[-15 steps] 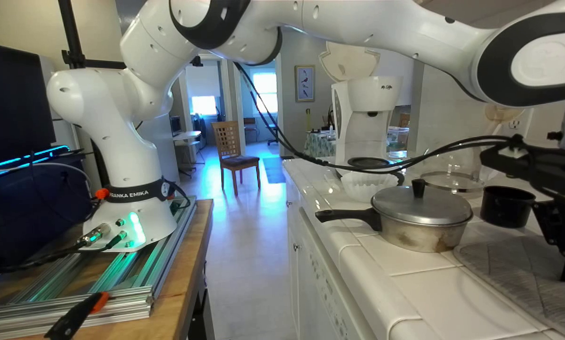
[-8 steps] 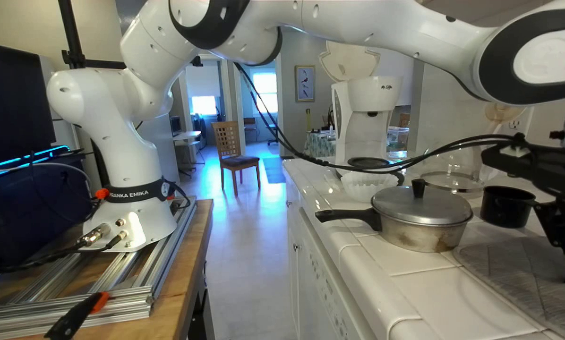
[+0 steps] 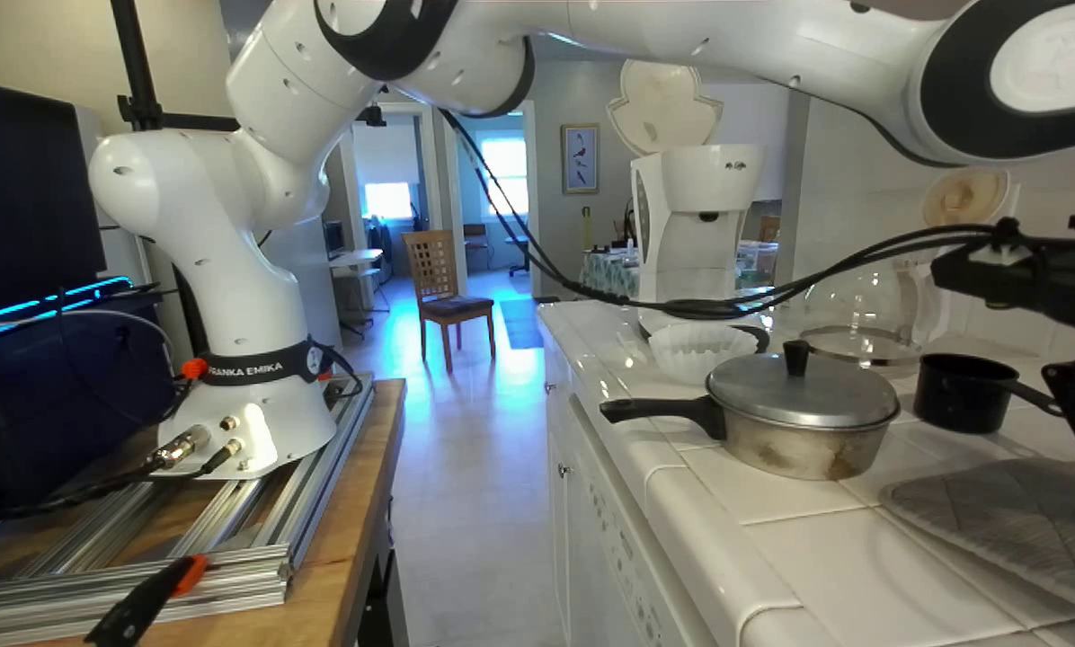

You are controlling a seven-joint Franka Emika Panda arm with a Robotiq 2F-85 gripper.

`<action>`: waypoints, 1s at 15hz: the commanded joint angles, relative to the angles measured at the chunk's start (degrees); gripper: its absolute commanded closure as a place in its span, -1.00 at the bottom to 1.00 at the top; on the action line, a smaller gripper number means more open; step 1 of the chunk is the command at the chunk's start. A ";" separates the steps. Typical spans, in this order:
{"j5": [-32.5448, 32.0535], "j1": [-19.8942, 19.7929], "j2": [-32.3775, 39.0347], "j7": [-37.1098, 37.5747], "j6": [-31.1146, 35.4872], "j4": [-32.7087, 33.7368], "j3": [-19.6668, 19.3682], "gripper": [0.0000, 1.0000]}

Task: Use the grey mat to remove the lid from the pot

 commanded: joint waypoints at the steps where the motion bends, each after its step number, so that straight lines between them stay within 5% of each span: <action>1: -0.84 0.71 -2.55 0.33 0.39 -1.67 -0.81 1.00; 15: -1.04 2.72 -10.52 0.65 1.93 -7.06 -1.75 1.00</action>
